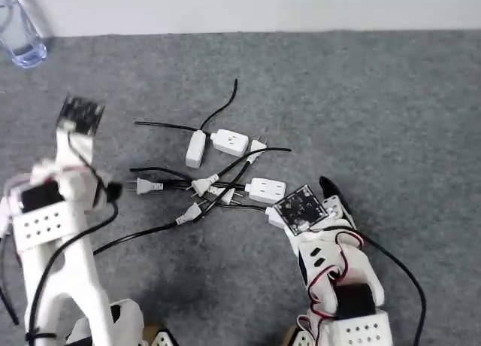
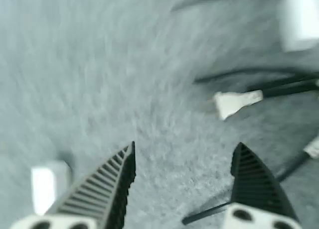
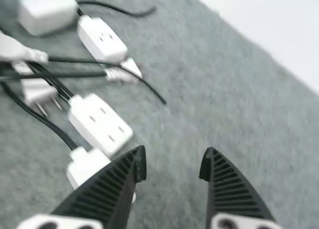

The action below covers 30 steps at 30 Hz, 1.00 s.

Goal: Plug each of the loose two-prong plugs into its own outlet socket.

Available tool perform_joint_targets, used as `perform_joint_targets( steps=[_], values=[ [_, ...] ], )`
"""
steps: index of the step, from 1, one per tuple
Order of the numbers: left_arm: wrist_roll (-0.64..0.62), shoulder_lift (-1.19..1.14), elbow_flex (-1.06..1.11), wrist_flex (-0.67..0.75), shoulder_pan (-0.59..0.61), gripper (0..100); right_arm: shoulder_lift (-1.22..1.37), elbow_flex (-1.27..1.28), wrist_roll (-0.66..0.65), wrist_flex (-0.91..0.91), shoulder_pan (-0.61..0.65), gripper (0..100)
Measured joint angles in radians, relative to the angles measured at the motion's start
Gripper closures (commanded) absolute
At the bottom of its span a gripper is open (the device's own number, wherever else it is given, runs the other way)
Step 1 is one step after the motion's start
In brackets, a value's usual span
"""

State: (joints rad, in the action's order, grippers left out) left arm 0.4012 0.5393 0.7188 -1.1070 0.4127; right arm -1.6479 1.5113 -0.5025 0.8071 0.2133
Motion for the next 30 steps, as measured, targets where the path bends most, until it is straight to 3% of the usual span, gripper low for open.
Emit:
perform_joint_targets(
  steps=[5, 9, 15, 21, 30],
  values=[
    [-0.068, 0.028, 0.379, 0.301, 0.043, 71, 0.158, -0.198, -0.038, 0.107, 0.009, 81.2],
    [-0.11, 0.066, 0.525, 0.433, 0.054, 71, 0.433, -0.358, -0.051, 0.158, 0.018, 80.9],
    [-0.121, 0.117, 0.598, 0.489, 0.054, 71, 0.873, -0.543, -0.141, 0.164, 0.026, 80.2],
    [-0.17, 0.204, 0.647, 0.502, 0.091, 71, 1.229, -0.66, -0.278, 0.164, 0.074, 72.9],
    [-0.216, 0.413, 0.763, 0.542, 0.109, 71, 1.471, -0.747, -0.339, 0.12, 0.06, 72.6]
  ],
)
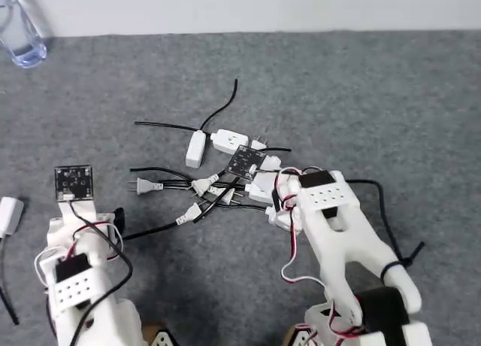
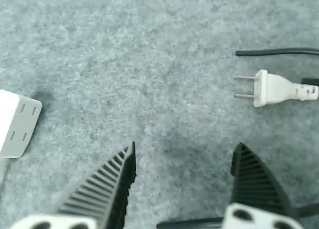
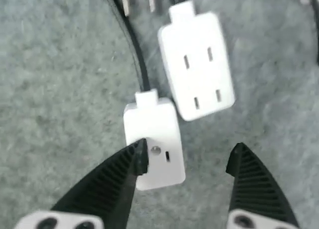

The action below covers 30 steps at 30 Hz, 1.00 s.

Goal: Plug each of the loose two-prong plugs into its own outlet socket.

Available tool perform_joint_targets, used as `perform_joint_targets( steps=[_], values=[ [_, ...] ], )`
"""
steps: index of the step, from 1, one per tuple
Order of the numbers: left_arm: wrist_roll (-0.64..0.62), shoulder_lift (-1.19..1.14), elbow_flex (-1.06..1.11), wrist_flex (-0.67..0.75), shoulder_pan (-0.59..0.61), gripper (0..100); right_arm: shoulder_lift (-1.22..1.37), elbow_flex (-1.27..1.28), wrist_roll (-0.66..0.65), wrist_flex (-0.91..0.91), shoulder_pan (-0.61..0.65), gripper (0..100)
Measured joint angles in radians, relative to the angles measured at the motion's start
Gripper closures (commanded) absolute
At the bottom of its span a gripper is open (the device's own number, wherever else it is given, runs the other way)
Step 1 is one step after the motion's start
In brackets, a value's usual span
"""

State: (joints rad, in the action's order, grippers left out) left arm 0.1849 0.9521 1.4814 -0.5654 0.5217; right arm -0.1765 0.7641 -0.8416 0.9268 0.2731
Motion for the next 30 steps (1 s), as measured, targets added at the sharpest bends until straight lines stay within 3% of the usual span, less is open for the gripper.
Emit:
perform_joint_targets(
  steps=[5, 13, 21, 28, 30],
  values=[
    [-0.029, 0.149, 0.068, 0.0, 0.0, 71, 0.031, -0.008, -0.025, -0.015, 0.003, 72.6],
    [-0.114, 0.44, 0.166, -0.002, 0.101, 71, 0.032, -0.028, -0.029, 0.074, 0.049, 72.6],
    [-0.117, 0.709, 0.215, -0.153, 0.106, 71, -0.032, -0.015, -0.029, 0.247, 0.094, 72.6],
    [-0.117, 0.812, 0.216, -0.269, 0.094, 71, -0.049, 0.051, -0.026, 0.19, 0.087, 73.1],
    [-0.117, 0.813, 0.216, -0.269, 0.094, 71, -0.025, 0.077, -0.026, 0.14, 0.094, 77.3]
  ],
)
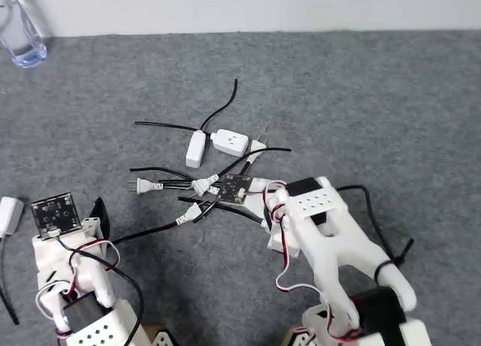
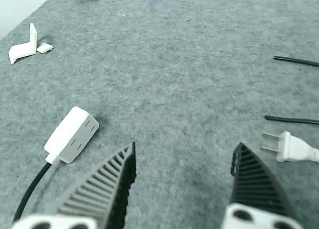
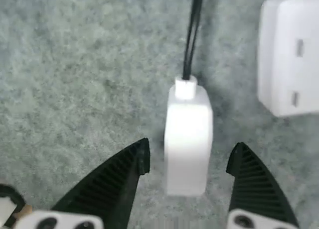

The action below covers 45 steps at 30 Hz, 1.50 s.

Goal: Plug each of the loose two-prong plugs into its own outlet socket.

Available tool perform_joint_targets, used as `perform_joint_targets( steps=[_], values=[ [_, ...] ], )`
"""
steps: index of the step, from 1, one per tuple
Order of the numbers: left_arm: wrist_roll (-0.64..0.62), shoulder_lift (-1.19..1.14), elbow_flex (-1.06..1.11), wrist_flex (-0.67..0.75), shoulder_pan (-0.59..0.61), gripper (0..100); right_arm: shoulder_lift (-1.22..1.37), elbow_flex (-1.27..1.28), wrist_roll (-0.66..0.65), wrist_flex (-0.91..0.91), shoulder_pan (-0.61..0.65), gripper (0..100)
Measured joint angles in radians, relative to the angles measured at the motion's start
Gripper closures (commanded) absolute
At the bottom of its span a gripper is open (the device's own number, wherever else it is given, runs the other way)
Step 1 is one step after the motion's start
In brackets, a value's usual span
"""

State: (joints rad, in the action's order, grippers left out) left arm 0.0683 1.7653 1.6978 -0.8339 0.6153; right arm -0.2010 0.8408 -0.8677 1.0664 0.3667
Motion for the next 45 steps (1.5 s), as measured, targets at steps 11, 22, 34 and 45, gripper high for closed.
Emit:
perform_joint_targets(
  steps=[11, 22, 34, 45],
  values=[
    [0.0, 0.005, 0.0, 0.0, 0.002, 71, 0.068, -0.005, 0.0, -0.114, -0.009, 98.9],
    [-0.005, 0.009, 0.0, -0.002, 0.298, 71, -0.262, -0.048, 0.049, 0.095, 0.176, 99.1],
    [0.063, 0.011, 0.0, -0.051, 0.726, 71, -0.451, -0.258, 0.135, 0.175, 0.341, 99.1],
    [0.114, 0.011, 0.0, -0.115, 0.726, 71, -0.451, -0.356, 0.135, 0.278, 0.334, 99.1]
  ],
)
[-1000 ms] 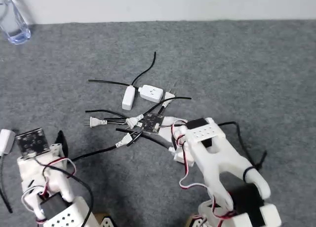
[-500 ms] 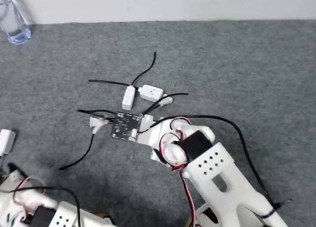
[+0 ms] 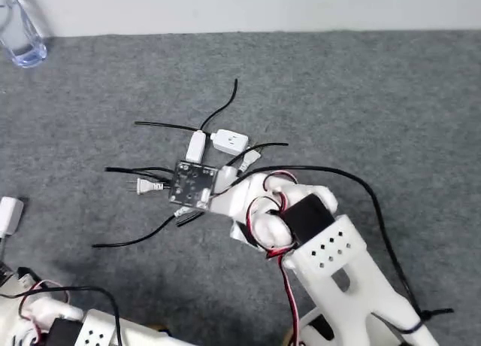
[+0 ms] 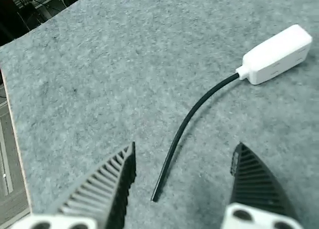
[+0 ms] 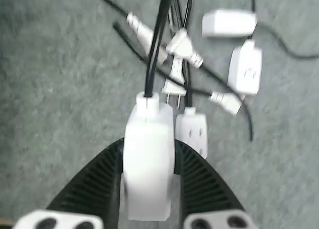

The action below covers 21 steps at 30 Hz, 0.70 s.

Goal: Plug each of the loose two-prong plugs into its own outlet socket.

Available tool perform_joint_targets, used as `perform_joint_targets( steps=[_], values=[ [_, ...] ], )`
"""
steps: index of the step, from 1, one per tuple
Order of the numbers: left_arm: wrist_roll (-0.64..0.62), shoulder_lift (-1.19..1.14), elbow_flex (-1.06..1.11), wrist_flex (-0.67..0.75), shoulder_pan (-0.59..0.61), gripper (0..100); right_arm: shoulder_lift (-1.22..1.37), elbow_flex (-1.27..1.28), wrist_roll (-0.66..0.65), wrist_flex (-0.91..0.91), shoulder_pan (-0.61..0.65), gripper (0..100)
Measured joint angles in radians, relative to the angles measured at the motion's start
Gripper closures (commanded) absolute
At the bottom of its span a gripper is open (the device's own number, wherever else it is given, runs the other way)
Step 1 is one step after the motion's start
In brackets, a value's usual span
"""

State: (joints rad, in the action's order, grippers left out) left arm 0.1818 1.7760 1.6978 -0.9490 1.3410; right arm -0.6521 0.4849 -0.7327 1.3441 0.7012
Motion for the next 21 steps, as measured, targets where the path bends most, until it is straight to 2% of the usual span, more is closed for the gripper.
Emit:
perform_joint_targets(
  steps=[4, 8, 15, 21],
  values=[
    [0.008, 0.0, 0.0, 0.0, 0.064, 71, 0.003, -0.023, 0.0, -0.055, 0.115, 99.1],
    [0.075, 0.0, 0.0, 0.0, 0.183, 71, 0.084, -0.025, 0.0, -0.184, 0.19, 99.1],
    [0.215, 0.0, 0.0, 0.0, 0.388, 71, 0.344, -0.052, 0.0, -0.509, 0.281, 99.1],
    [0.292, 0.0, 0.0, -0.043, 0.483, 71, 0.615, -0.239, 0.0, -0.66, 0.376, 99.1]
  ],
)
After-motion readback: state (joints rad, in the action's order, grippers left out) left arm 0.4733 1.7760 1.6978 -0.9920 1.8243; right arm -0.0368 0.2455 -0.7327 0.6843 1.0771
